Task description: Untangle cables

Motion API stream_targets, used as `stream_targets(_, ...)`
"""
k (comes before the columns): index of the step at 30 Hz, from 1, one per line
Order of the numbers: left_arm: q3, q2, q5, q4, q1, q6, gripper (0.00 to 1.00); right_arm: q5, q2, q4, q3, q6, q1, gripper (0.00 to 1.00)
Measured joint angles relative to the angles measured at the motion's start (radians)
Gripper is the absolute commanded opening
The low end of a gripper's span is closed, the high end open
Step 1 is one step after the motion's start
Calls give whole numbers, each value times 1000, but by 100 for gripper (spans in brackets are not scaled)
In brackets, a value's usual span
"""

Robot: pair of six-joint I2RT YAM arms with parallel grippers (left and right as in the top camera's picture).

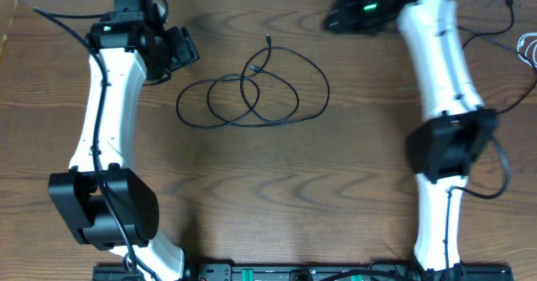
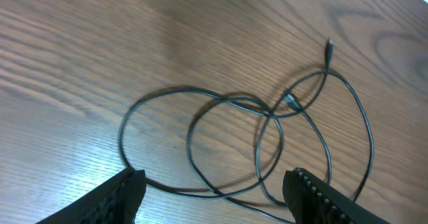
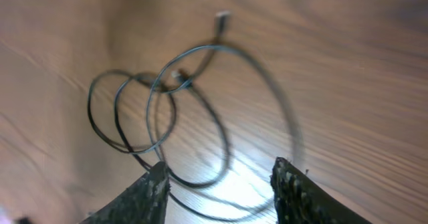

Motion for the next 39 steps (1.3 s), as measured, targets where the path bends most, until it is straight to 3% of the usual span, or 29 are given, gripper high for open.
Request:
stream_targets(6,0,-9,0,-10,49,2,71,213,52,36,0,13,302,50)
stream_targets(8,0,-15,3,-23,60,3,71,258,79,39,0,32,361,56)
stream_targets(21,0,-29,2,-58,114,22,71,404,262,49,-2,201,457,64)
stream_targets(29,0,-29,2,-58,121,22,71,403,293,80,-2,303,494,46)
stream_targets(34,0,-29,2,-59,121,22,71,422,318,48,-1,354,506,44)
stream_targets(36,0,-29,2,-60,121,22,71,445,318,27,-1,377,509,35)
stream_targets(37,0,-29,2,-63,121,22,89,454,318,27,-1,384,511,28)
stream_targets(38,0,-29,2,-65,121,22,98,469,318,26,-1,394,512,18)
stream_targets(39,0,-29,2,-66,121,24,98,482,318,26,-1,402,513,7)
